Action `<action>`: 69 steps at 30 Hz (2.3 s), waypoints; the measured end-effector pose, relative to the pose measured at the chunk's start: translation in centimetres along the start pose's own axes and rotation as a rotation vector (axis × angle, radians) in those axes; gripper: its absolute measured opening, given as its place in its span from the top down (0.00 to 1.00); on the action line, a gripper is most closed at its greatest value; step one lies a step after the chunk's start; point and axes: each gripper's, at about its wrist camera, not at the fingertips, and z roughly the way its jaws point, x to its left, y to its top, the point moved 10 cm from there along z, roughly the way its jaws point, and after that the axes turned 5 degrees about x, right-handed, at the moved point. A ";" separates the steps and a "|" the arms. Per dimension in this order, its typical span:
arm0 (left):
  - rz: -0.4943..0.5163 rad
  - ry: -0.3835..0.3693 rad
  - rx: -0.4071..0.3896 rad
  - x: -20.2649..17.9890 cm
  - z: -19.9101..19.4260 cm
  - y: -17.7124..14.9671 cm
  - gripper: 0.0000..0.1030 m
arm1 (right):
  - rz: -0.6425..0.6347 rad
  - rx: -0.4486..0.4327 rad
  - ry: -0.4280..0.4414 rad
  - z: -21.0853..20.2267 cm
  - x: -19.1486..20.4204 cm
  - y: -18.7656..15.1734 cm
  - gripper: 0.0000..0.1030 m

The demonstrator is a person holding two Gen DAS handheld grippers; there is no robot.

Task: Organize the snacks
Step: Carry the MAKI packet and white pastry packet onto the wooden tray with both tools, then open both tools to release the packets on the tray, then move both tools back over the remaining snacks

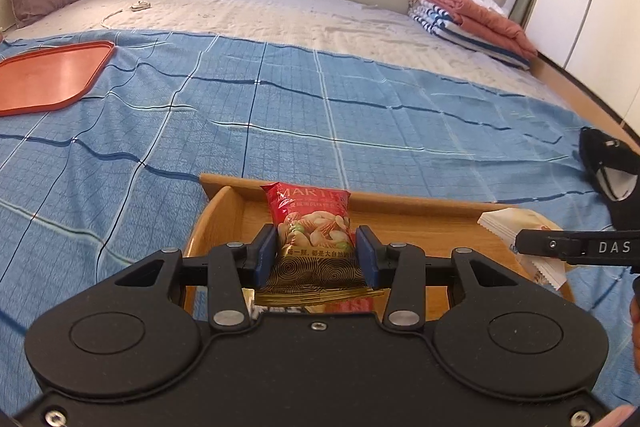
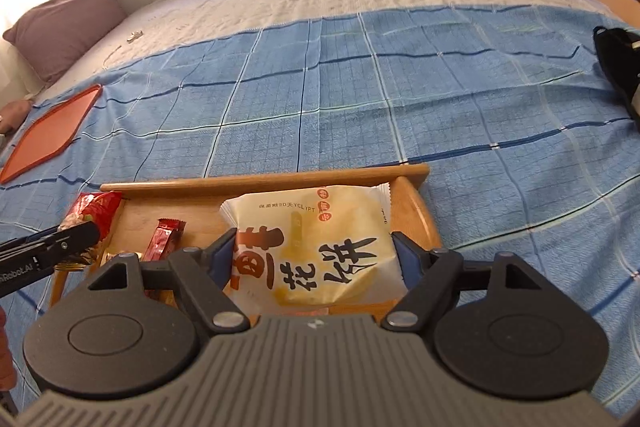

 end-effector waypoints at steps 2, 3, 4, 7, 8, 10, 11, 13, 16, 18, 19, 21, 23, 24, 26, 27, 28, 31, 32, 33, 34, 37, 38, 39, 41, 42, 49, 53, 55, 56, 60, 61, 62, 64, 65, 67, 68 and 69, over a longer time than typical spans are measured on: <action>0.003 0.008 0.008 0.2 1.0 0.1 0.60 | 0.002 0.010 -0.008 0.9 0.0 0.2 0.23; 0.003 0.008 0.013 0.3 1.5 0.1 0.60 | 0.000 0.013 -0.013 1.4 0.1 0.2 0.23; 0.002 0.006 0.016 0.4 2.0 0.0 0.60 | 0.000 0.015 -0.015 1.8 0.1 0.3 0.23; 0.011 0.006 0.028 0.4 3.1 -0.1 0.60 | 0.009 0.022 -0.014 2.9 0.2 0.3 0.23; 0.016 0.008 0.030 0.4 3.4 -0.2 0.60 | 0.010 0.023 -0.012 3.2 0.2 0.2 0.22; 0.015 0.004 0.033 0.5 3.9 -0.3 0.60 | 0.005 0.029 -0.013 3.8 0.4 0.1 0.22; 0.011 0.002 0.034 0.6 4.2 -0.4 0.60 | 0.002 0.029 -0.016 4.0 0.4 0.1 0.22; 0.005 -0.001 0.037 0.7 4.5 -0.5 0.60 | -0.004 0.030 -0.026 4.5 0.4 0.0 0.22; 0.010 0.003 0.037 0.9 4.9 -0.6 0.60 | -0.001 0.031 -0.028 4.9 0.4 -0.1 0.21; 0.008 0.002 0.039 0.9 5.2 -0.6 0.60 | 0.001 0.039 -0.028 5.2 0.4 -0.2 0.20; 0.004 0.003 0.041 1.0 5.4 -0.6 0.60 | -0.003 0.041 -0.031 5.4 0.4 -0.2 0.20; -0.002 0.003 0.045 1.1 5.6 -0.7 0.60 | -0.006 0.041 -0.034 5.5 0.4 -0.2 0.19; 0.001 0.004 0.037 1.1 5.7 -0.7 0.59 | -0.003 0.045 -0.031 5.7 0.5 -0.3 0.18; 0.003 0.002 0.036 1.0 5.7 -0.7 0.59 | -0.002 0.045 -0.029 5.8 0.5 -0.3 0.17; 0.005 0.006 0.031 1.0 5.7 -0.8 0.49 | -0.005 0.047 -0.029 5.9 0.5 -0.3 0.11; 0.007 0.004 0.032 0.9 5.6 -0.8 0.44 | -0.005 0.045 -0.027 5.9 0.5 -0.4 0.08; 0.010 0.003 0.031 0.8 5.5 -0.8 0.35 | -0.008 0.038 -0.027 5.8 0.6 -0.3 0.08; 0.024 0.007 0.021 0.6 5.0 -0.8 0.28 | -0.020 0.029 -0.020 5.4 0.8 -0.3 0.06; 0.026 0.007 0.021 0.5 4.8 -0.9 0.26 | -0.020 0.025 -0.018 5.2 0.8 -0.2 0.05; 0.026 0.009 0.019 0.4 4.6 -0.9 0.25 | -0.019 0.020 -0.018 5.0 0.9 -0.2 0.04; 0.028 0.009 0.018 0.3 4.3 -1.0 0.24 | -0.019 0.017 -0.016 4.7 1.0 -0.1 0.04; 0.052 0.010 0.016 -0.3 3.4 -1.4 0.23 | -0.025 0.008 -0.014 3.9 1.2 -0.1 0.03; 0.062 0.013 0.012 -0.5 2.9 -1.5 0.22 | -0.029 0.005 -0.013 3.5 1.3 -0.2 0.03; 0.070 0.015 0.009 -0.7 2.5 -1.6 0.22 | -0.035 0.002 -0.013 3.1 1.4 -0.3 0.03; 0.078 0.016 0.009 -1.1 1.6 -1.8 0.21 | -0.048 -0.006 -0.015 2.3 1.7 -0.4 0.02; 0.080 0.014 0.010 -1.3 1.1 -1.9 0.21 | -0.056 -0.011 -0.016 1.8 1.8 -0.5 0.02; 0.122 0.024 -0.009 -2.7 -3.2 -2.6 0.19 | -0.067 -0.036 -0.013 -1.7 2.1 -1.7 0.01; 0.135 0.020 -0.019 -3.4 -6.1 -3.2 0.19 | -0.069 -0.053 -0.009 -4.0 2.2 -2.4 0.01; 0.138 0.019 -0.020 -3.7 -7.5 -3.7 0.19 | -0.068 -0.056 -0.007 -5.1 2.2 -2.9 0.01; 0.142 0.018 -0.023 -3.8 -8.2 -3.9 0.19 | -0.072 -0.060 -0.006 -5.6 2.3 -3.2 0.01; 0.164 0.005 -0.032 -4.7 -11.3 -5.1 0.19 | -0.087 -0.076 0.010 -8.1 2.7 -4.4 0.00; 0.166 -0.001 -0.033 -4.8 -12.1 -5.4 0.19 | -0.089 -0.082 0.017 -8.8 2.8 -4.8 0.00; 0.169 -0.010 -0.036 -5.1 -12.9 -5.8 0.19 | -0.093 -0.087 0.023 -9.5 2.8 -5.3 0.00; 0.185 -0.023 -0.046 -5.6 -14.4 -6.7 0.19 | -0.112 -0.100 0.031 -10.8 2.9 -6.3 0.00; 0.200 -0.026 -0.052 -6.0 -15.1 -7.3 0.18 | -0.124 -0.106 0.032 -11.4 3.0 -7.0 0.00; 0.240 -0.033 -0.065 -6.6 -16.6 -8.5 0.18 | -0.150 -0.113 0.038 -12.4 3.0 -8.2 0.00; 0.261 -0.032 -0.074 -7.0 -17.2 -9.1 0.18 | -0.164 -0.116 0.043 -12.9 3.1 -8.9 0.00; 0.278 -0.033 -0.083 -7.3 -17.9 -9.7 0.18 | -0.175 -0.121 0.050 -13.4 3.1 -9.7 0.00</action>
